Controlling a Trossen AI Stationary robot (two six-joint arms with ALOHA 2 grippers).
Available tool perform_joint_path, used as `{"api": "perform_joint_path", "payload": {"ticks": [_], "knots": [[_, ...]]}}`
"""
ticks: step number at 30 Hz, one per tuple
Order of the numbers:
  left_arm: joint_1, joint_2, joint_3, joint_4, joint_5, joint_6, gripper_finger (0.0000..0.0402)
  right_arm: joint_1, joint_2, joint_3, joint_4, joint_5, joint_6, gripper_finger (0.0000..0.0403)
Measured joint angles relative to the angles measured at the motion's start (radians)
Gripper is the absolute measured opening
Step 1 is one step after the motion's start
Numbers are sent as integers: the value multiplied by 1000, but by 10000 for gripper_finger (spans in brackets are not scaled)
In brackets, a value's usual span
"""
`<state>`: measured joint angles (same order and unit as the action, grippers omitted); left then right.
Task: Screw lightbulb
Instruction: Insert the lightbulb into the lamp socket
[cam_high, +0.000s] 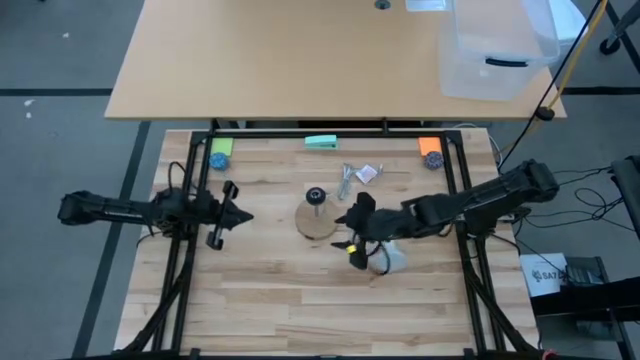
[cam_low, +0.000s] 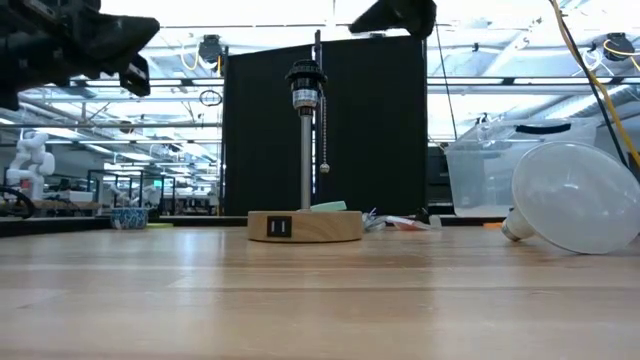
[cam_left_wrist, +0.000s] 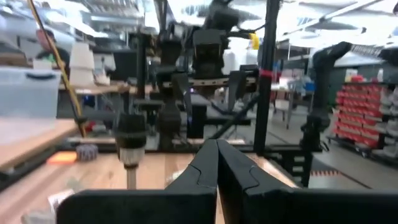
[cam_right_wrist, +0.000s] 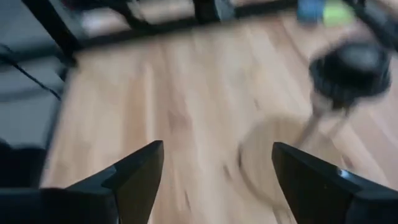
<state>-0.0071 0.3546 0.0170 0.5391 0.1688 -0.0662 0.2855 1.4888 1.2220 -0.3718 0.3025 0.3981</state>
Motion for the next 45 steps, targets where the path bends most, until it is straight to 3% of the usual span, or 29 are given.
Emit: {"api": "perform_joint_path", "payload": {"ticks": [7,15,26,29,39,45], "knots": [[0,97,0,22,-33,-3,23,60,205,283,-455,116,158,283],[0,152,0,35,-77,-33,103,116,322,436,-920,47,621,282],[0,259,0,-16,-100,46,126,102,322,436,-1033,-44,1002,289],[0,278,0,-37,-85,46,126,65,322,436,-1037,-52,1040,289],[0,286,0,-16,-80,47,126,-38,348,397,-1035,-227,1029,290],[0,286,0,-7,-79,50,126,-63,351,349,-1042,-259,1028,290]]}}
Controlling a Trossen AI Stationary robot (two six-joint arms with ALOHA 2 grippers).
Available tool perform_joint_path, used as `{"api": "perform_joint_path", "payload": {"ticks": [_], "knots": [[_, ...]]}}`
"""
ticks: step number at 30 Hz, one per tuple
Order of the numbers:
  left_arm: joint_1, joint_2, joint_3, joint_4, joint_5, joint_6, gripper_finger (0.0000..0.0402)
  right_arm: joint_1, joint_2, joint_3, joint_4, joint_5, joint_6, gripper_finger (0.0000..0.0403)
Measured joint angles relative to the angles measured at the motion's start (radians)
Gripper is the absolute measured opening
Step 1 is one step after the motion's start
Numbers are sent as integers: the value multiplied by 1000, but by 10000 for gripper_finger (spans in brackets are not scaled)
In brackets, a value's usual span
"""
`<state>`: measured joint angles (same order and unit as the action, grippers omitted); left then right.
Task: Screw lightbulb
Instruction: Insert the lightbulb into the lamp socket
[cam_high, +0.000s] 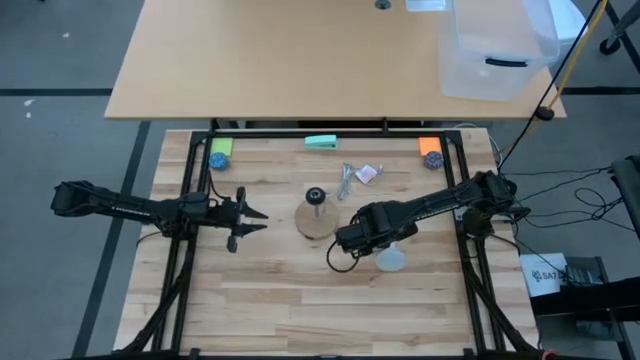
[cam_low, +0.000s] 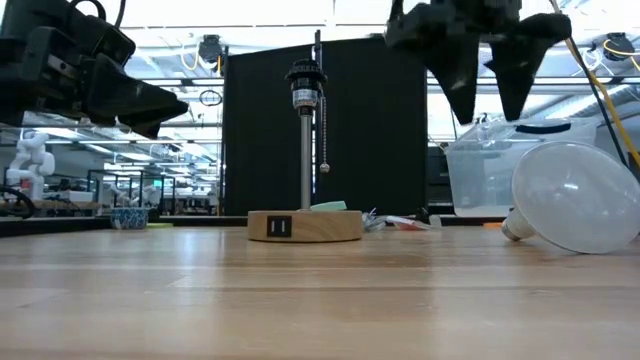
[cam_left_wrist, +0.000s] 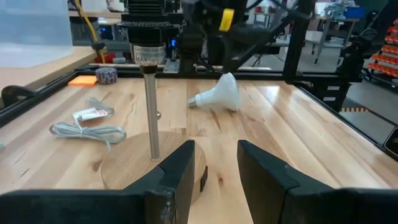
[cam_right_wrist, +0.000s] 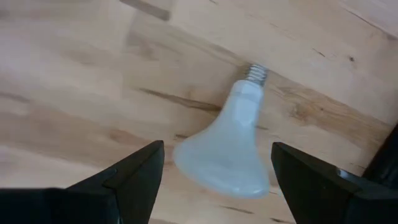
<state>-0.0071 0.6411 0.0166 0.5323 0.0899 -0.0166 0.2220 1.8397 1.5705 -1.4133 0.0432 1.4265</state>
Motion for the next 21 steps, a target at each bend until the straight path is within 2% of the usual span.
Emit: {"api": "perform_joint_path", "payload": {"ticks": [9,13,17,21], "knots": [[0,-1,0,0,3,1,126,-34,0,-152,109,-76,-41,290],[0,-1,0,0,3,3,126,-37,-1,-164,132,-61,-65,290],[0,-1,0,0,3,4,126,-9,-14,-150,162,27,-88,290],[0,-1,0,1,3,3,126,51,-52,-140,139,207,-55,290]]}}
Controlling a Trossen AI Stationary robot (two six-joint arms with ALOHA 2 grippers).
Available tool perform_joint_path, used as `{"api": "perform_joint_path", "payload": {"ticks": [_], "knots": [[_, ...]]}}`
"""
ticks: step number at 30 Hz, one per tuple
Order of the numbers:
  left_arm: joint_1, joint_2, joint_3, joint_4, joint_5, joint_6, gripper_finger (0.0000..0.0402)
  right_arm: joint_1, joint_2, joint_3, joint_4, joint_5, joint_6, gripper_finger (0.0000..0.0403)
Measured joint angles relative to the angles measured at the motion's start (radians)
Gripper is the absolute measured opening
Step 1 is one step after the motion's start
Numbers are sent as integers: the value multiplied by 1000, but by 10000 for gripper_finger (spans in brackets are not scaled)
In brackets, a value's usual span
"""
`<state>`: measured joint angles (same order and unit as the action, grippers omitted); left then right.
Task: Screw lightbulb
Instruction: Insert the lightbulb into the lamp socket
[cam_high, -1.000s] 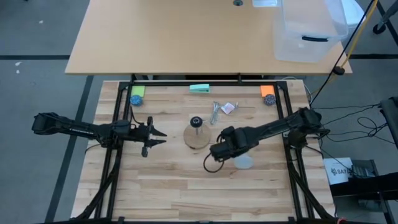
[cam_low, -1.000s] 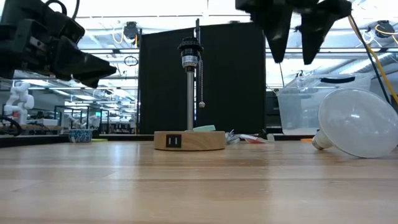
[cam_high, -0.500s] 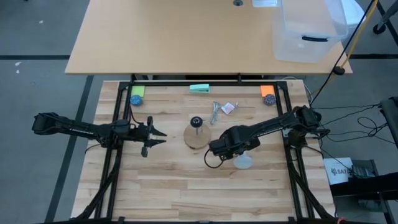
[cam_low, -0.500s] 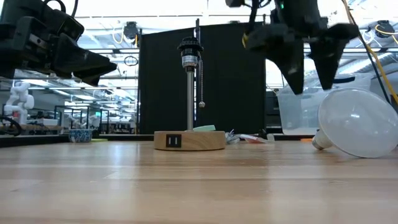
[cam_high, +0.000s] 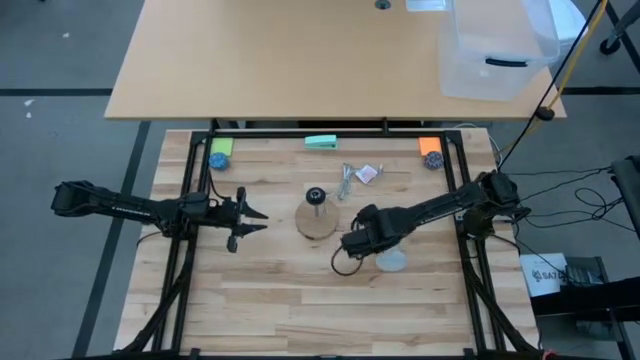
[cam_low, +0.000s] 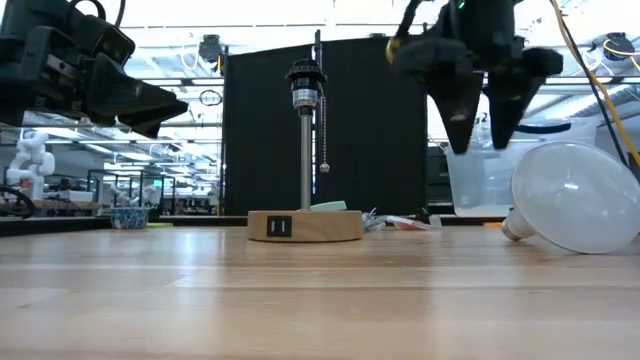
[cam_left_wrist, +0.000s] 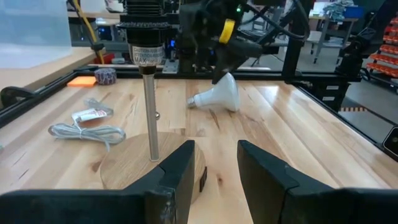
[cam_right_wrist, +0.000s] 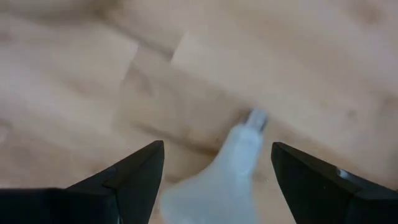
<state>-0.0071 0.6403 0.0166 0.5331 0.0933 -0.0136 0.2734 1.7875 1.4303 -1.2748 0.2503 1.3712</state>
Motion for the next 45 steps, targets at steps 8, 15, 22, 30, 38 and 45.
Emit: {"api": "perform_joint_path", "payload": {"ticks": [8,15,22,30,38,45], "knots": [[0,0,0,0,0,-8,126,233,-89,0,-44,425,385,293],[0,0,0,-1,1,-8,126,341,-38,0,-12,391,555,322],[0,0,0,-1,3,-13,126,399,66,0,-11,336,674,337],[0,0,0,0,2,-2,126,353,37,0,-81,150,641,338],[0,0,0,7,-3,19,126,406,9,1,-123,133,612,338],[0,0,0,6,-7,19,126,499,49,1,-180,97,781,306]]}}
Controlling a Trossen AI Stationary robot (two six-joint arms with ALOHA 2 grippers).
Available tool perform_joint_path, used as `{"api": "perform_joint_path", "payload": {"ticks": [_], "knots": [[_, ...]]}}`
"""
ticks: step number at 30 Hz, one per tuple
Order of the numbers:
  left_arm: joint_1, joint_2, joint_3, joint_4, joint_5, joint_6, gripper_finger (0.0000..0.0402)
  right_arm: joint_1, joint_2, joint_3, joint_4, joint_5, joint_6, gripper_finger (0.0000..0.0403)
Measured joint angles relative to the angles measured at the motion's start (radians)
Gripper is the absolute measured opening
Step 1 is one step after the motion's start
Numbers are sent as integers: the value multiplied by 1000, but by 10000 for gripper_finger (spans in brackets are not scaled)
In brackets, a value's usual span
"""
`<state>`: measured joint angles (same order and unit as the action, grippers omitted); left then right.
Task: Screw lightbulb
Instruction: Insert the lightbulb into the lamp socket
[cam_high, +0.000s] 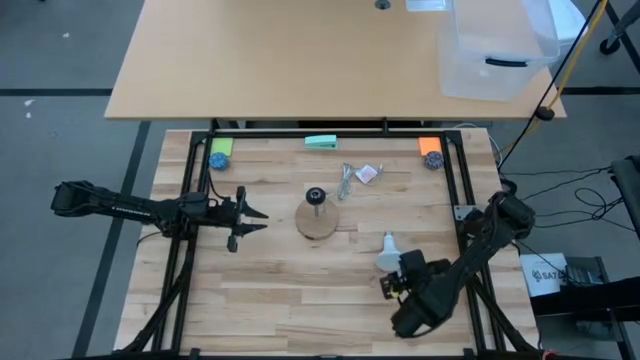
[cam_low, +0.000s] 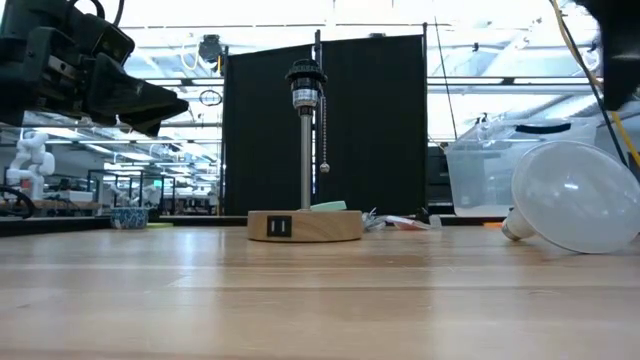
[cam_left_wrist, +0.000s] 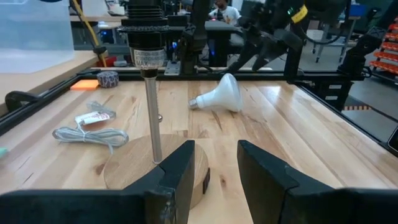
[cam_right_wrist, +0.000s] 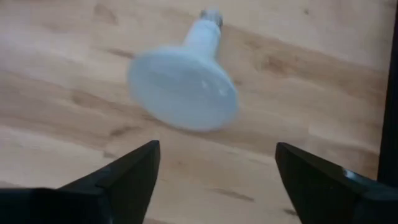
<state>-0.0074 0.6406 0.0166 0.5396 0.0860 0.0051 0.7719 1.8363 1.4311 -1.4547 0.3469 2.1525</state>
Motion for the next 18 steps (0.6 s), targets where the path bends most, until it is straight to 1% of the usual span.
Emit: {"api": "perform_joint_path", "payload": {"ticks": [2,4,13,16,18], "knots": [[0,0,0,0,0,0,126,4,23,0,14,-32,2,281],[0,0,0,0,0,0,126,3,47,0,17,-36,6,249],[0,0,0,0,0,-2,126,-22,123,0,13,-35,-6,77],[0,0,0,0,0,-3,126,-30,127,0,6,-34,-14,35],[0,0,0,0,0,-3,126,-34,127,0,-16,-31,-14,14]]}}
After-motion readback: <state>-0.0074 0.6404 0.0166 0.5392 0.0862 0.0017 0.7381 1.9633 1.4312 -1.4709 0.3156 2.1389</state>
